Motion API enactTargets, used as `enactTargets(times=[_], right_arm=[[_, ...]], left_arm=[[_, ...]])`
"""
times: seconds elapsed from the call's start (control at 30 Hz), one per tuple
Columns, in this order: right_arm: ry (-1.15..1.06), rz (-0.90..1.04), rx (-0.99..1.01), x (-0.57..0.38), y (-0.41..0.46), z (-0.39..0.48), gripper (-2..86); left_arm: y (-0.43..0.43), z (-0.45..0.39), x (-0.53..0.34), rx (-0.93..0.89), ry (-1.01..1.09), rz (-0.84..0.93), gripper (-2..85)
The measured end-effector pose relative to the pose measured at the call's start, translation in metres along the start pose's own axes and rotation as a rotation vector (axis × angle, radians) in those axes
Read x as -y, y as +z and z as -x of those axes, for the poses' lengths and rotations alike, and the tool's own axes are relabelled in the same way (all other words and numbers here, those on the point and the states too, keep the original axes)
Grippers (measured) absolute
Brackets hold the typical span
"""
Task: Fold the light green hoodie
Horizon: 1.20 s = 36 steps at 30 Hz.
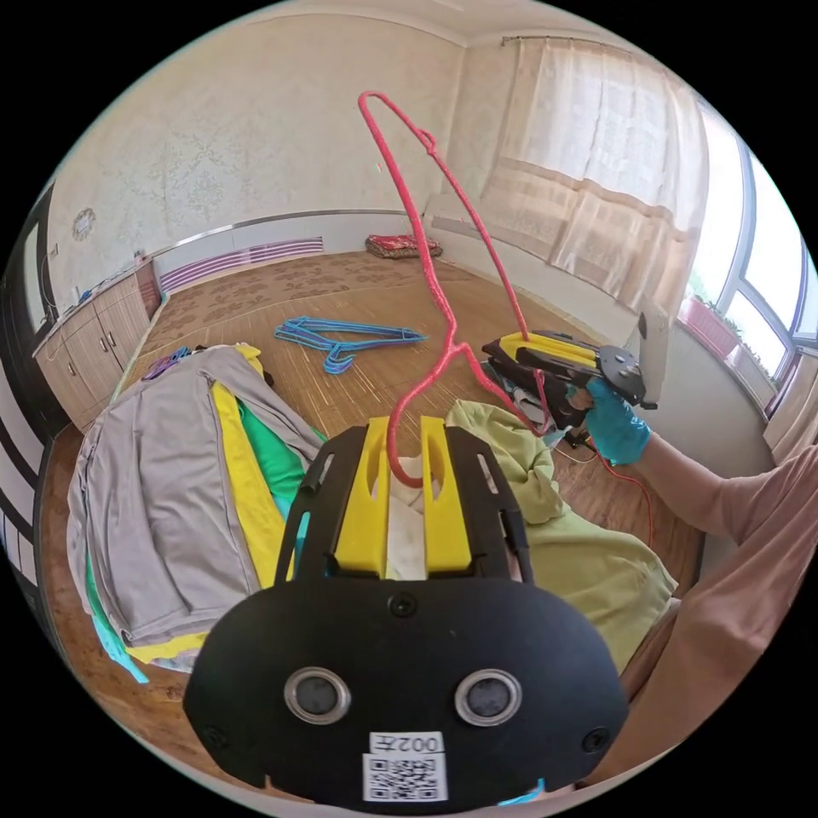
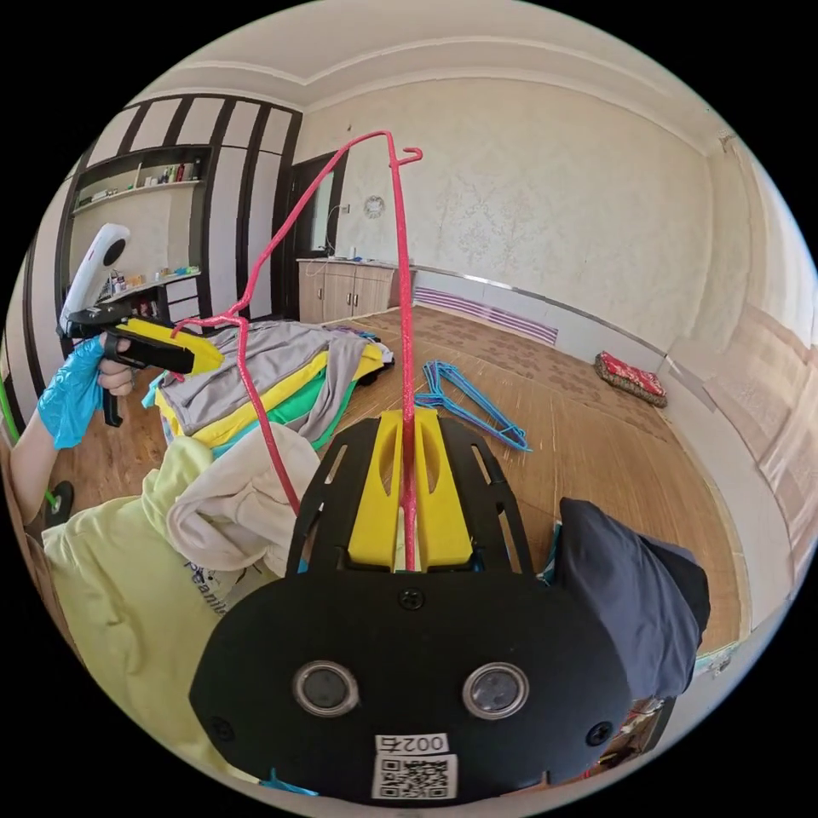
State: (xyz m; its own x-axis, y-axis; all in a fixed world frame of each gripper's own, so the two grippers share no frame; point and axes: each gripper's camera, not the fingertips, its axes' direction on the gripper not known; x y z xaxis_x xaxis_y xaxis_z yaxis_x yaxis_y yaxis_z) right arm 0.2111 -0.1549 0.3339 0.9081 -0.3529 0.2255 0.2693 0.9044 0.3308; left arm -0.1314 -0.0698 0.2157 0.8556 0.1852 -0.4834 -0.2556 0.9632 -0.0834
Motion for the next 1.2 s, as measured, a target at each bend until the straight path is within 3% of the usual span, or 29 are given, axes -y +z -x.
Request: enactTargets(times=[0.53, 1.2], right_arm=[[-0.082, 0.165, -0.112, 0.036, 0.070, -0.010, -0.5], [-0.406, 0.514, -0.388, 0.141, 0.422, -0.084, 0.7]], left_arm=[[0.077, -0.010, 0.038, 0.221, 0.049, 0.095, 2.7], [0.315, 0.152, 0.186, 0.141, 0.002, 0.200, -0.6]])
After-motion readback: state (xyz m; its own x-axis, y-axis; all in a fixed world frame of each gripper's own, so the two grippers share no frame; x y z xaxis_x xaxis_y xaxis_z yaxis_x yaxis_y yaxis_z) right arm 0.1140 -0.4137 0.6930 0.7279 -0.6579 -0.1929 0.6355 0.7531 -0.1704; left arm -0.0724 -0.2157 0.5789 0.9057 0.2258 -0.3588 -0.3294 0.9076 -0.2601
